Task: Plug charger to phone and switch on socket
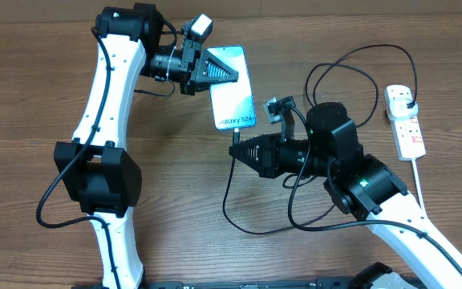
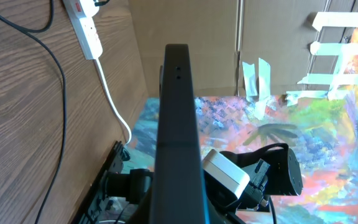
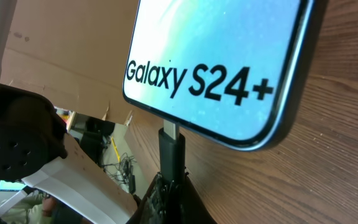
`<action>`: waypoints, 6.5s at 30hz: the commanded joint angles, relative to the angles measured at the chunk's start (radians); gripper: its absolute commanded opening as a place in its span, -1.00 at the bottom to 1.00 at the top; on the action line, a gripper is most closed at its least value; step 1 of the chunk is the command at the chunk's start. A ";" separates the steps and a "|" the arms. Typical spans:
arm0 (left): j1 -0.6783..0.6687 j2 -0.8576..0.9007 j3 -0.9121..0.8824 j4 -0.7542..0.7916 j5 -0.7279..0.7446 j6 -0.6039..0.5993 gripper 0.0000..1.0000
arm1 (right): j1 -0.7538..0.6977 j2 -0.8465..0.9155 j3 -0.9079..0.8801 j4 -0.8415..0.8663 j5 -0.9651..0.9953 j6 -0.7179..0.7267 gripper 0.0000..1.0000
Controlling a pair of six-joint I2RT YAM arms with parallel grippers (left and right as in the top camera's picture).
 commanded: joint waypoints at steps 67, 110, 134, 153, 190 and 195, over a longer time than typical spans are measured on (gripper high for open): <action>-0.055 -0.023 0.026 -0.006 -0.080 0.025 -0.92 | -0.085 0.004 0.029 0.011 0.047 -0.008 -0.93; -0.025 -0.023 -0.064 0.172 -0.737 -0.217 -0.92 | -0.085 0.008 0.020 -0.247 0.164 -0.008 0.32; 0.072 -0.023 -0.374 0.474 -0.704 -0.243 -0.91 | -0.084 0.010 0.020 -0.248 0.164 -0.008 0.32; 0.133 -0.009 -0.402 0.531 -0.676 -0.146 -0.92 | -0.084 0.010 0.020 -0.248 0.160 -0.008 0.32; 0.148 0.142 -0.404 0.515 -0.661 -0.005 -0.91 | -0.084 0.010 0.020 -0.248 0.161 -0.008 0.32; 0.148 0.142 -0.404 0.515 -0.662 -0.010 -0.91 | -0.084 0.010 0.020 -0.248 0.161 -0.008 0.32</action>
